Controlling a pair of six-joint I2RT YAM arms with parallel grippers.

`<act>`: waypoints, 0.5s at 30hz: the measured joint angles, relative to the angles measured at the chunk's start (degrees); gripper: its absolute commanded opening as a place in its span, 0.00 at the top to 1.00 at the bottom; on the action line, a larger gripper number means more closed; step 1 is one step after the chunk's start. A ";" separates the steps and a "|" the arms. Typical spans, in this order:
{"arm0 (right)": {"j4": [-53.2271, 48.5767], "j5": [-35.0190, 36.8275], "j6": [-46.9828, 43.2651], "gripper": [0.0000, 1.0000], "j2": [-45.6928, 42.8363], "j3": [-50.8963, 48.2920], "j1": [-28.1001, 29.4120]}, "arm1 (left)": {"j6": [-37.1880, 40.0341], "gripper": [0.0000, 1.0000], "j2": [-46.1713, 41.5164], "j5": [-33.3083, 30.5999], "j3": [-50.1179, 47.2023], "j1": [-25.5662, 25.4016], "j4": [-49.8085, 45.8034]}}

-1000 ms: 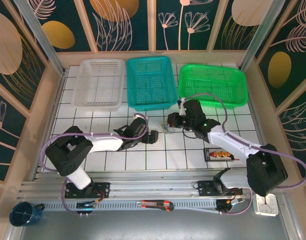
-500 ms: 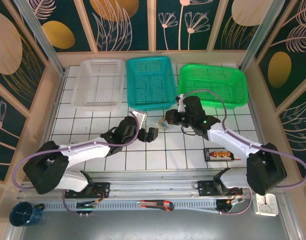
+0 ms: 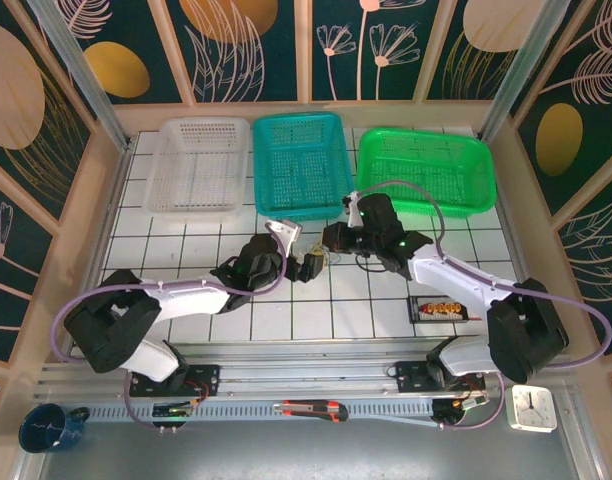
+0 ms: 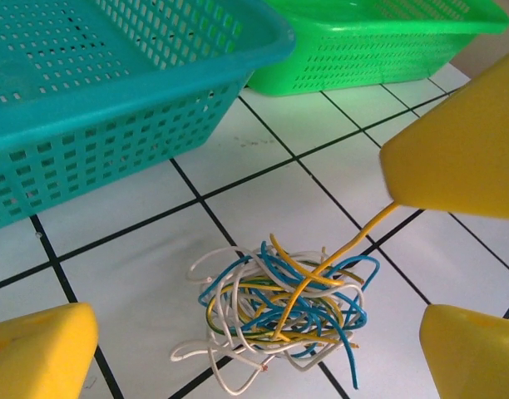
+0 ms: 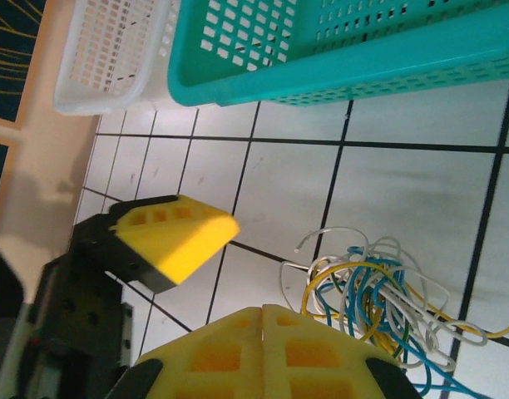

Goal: Untangle the cables

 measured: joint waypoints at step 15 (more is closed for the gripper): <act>2.27 -3.45 3.30 1.00 0.31 4.44 2.14 | -1.70 0.33 5.05 -0.83 -4.55 1.79 10.08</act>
